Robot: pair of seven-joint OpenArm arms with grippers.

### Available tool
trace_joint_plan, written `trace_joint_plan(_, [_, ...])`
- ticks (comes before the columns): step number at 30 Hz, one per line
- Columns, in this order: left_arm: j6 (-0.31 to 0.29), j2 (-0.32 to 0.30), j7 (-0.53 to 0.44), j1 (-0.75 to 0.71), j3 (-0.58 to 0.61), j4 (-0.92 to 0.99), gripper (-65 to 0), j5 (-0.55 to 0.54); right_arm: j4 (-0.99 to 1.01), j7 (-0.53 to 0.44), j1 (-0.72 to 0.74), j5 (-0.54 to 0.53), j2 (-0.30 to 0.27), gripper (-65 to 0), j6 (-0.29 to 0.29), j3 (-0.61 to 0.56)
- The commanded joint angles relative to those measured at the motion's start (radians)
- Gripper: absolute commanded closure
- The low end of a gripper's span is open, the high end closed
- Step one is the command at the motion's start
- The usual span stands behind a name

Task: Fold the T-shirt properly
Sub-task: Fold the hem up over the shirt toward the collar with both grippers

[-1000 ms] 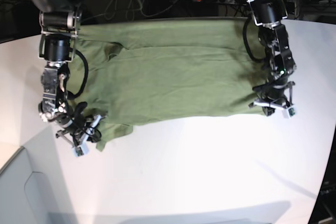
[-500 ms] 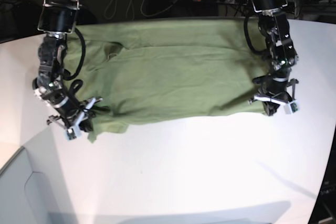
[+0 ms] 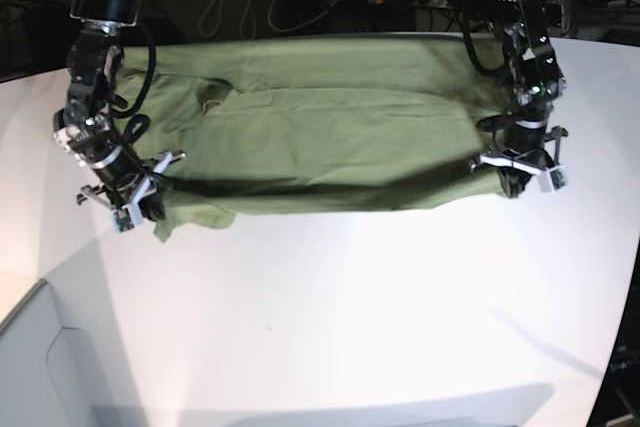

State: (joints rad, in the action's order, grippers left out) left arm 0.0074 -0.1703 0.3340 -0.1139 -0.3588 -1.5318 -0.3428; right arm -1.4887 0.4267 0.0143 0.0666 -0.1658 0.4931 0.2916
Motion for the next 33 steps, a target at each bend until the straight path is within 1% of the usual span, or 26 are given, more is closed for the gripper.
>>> trace_joint_plan(1, [-0.004,-0.008,-0.028,0.001,-0.006,-0.026,0.0,-0.005,-0.020,-0.024,0.006,-0.015,-0.010,0.0,0.006,0.005])
trace_joint_plan(8, [-0.005,0.002,-0.028,-0.040,-0.006,-0.026,0.0,-0.005,-0.025,-0.027,-0.037,-0.017,-0.011,0.0,0.008,0.050])
trace_joint_plan(13, [-0.007,0.001,-0.028,-0.057,-0.012,-0.025,0.0,-0.005,-0.022,-0.107,-0.086,-0.017,-0.010,0.0,0.008,0.070])
trace_joint_plan(16, [-0.007,0.001,-0.028,-0.059,-0.016,-0.023,0.0,-0.003,-0.019,-0.131,-0.110,-0.017,-0.010,0.0,0.008,0.067])
trace_joint_plan(25, [-0.007,0.001,-0.028,-0.057,-0.010,-0.016,0.0,0.001,-0.019,-0.121,-0.132,-0.018,-0.010,-0.2,0.009,0.070])
trace_joint_plan(26, [-0.007,0.001,-0.028,-0.059,-0.010,-0.016,0.0,0.001,-0.019,-0.121,-0.141,-0.018,-0.013,-0.9,0.009,0.070])
trace_joint_plan(27, [-0.007,0.001,-0.028,-0.060,-0.010,-0.016,0.0,0.001,-0.022,-0.121,-0.149,-0.018,-0.015,-3.0,0.009,0.070])
trace_joint_plan(31, [-0.007,0.001,-0.028,-0.063,-0.010,-0.017,0.0,0.003,-0.033,-0.125,-0.173,-0.018,-0.015,-16.8,0.009,0.070])
trace_joint_plan(33, [-0.007,0.001,-0.028,-0.063,-0.010,-0.017,0.0,0.003,-0.068,-0.125,-0.190,-0.018,-0.013,-22.5,0.009,0.070])
